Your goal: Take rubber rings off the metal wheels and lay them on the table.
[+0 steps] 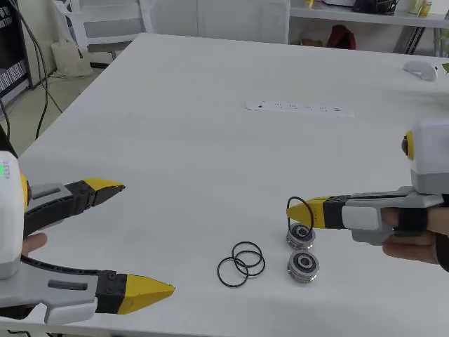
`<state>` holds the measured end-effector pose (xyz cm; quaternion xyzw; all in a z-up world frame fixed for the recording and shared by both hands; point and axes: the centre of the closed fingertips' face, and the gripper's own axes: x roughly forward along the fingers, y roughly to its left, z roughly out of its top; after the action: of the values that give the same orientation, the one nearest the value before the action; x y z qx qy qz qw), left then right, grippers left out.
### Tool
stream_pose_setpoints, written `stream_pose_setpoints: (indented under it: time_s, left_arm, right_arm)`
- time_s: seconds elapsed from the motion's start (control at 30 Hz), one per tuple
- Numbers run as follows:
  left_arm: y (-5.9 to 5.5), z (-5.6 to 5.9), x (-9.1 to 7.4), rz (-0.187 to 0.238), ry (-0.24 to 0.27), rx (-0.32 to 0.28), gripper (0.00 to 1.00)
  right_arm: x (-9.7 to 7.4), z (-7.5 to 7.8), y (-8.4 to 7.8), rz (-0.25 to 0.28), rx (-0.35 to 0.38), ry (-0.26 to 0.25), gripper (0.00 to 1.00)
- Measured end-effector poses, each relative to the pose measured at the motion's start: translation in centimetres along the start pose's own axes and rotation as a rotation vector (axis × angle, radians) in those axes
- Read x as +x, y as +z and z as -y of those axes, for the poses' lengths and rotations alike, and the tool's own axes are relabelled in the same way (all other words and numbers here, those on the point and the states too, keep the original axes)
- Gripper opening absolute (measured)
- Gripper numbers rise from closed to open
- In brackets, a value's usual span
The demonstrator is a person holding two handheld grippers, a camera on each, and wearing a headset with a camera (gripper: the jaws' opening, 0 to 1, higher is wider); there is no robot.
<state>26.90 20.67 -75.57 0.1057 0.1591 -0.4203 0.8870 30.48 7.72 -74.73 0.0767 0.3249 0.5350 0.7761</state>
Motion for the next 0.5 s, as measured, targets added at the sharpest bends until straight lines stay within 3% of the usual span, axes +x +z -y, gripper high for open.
stream_pose_setpoints:
  time_s: [0.07,0.33,0.5]
  left_arm:
    - [-0.1,-0.1,0.0,0.003,-0.001,-0.008,1.0]
    - [-1.1,-0.1,0.5,-0.009,-0.026,-0.027,1.0]
    - [-1.2,-0.4,0.8,0.009,-0.018,-0.05,1.0]
  right_arm:
    - [0.6,0.0,-0.1,-0.011,-0.002,0.002,0.0]
    - [2.7,0.6,-1.2,-0.073,-0.002,-0.006,0.0]
    - [4.1,1.4,-2.5,-0.126,0.0,-0.031,0.0]
